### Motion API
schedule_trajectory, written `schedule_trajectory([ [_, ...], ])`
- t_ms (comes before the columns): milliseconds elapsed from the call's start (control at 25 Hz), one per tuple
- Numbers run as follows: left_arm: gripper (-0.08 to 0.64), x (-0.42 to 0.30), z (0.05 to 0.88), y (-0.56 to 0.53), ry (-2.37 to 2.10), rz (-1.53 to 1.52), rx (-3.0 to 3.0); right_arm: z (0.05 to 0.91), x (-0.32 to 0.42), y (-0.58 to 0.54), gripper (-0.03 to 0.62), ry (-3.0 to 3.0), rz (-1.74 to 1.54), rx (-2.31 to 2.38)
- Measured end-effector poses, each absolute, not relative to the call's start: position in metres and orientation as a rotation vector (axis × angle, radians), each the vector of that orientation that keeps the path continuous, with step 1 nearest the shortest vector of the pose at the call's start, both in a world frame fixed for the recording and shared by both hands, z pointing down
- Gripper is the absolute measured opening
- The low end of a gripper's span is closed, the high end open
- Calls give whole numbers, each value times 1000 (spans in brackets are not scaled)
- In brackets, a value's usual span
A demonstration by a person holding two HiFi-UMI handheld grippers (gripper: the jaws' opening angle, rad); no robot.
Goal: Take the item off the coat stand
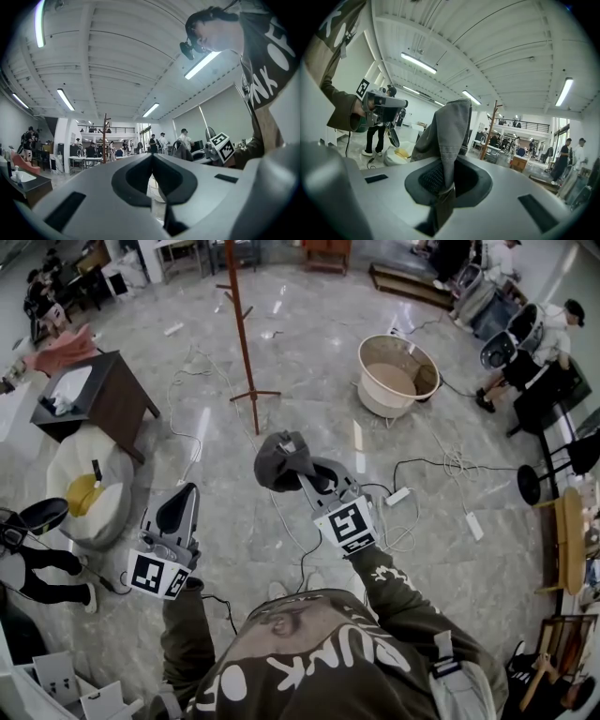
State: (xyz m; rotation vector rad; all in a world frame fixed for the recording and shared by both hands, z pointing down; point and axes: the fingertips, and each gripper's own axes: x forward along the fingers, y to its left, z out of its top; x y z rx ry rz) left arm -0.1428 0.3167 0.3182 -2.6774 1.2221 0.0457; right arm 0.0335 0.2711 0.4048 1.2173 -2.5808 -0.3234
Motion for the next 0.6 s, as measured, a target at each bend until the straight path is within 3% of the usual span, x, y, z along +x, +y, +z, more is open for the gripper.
schedule_trajectory([
  [600, 3, -137, 315, 317, 1226, 41, -2670, 399, 41, 272, 21, -2587, -327, 1223],
])
